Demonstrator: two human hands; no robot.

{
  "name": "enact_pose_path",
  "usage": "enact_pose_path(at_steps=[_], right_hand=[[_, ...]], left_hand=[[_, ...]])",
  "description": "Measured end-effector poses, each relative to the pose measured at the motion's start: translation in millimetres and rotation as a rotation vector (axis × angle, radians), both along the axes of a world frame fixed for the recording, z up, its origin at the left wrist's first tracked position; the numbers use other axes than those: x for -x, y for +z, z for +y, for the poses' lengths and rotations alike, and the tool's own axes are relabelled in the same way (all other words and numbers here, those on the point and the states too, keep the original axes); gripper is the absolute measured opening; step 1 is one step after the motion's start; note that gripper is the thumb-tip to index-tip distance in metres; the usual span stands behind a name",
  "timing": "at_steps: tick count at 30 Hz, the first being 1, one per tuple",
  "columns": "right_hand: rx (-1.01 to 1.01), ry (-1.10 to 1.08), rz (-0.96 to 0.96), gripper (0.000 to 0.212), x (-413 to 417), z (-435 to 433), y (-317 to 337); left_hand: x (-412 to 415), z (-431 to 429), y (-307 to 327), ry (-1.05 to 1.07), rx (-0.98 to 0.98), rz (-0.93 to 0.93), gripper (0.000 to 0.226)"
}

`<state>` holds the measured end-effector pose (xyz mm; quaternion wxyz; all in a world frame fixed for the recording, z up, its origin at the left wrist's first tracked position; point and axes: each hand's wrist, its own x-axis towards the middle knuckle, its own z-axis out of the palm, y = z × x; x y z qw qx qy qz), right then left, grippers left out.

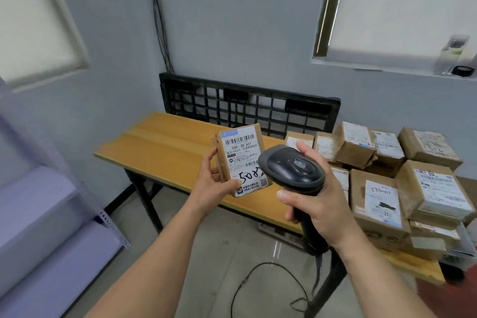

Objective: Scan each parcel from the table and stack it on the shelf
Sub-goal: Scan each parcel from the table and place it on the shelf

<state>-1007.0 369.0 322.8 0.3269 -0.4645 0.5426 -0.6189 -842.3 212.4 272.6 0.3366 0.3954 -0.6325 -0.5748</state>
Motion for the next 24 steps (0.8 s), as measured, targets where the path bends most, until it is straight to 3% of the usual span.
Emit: enact_pose_path(at_steps=[13,24], right_hand=[[0.016,0.218,0.071,0.088,-202.7,-59.3,15.7],[0.022,0.365,0.043,0.090,-337.5,-106.2,6.8]], left_hand=[[-231.6,-9.6,20.1,0.256,0.003,0.010,0.109],[-376.0,-26.1,25.4,0.445,0.041,-0.002,0.098]])
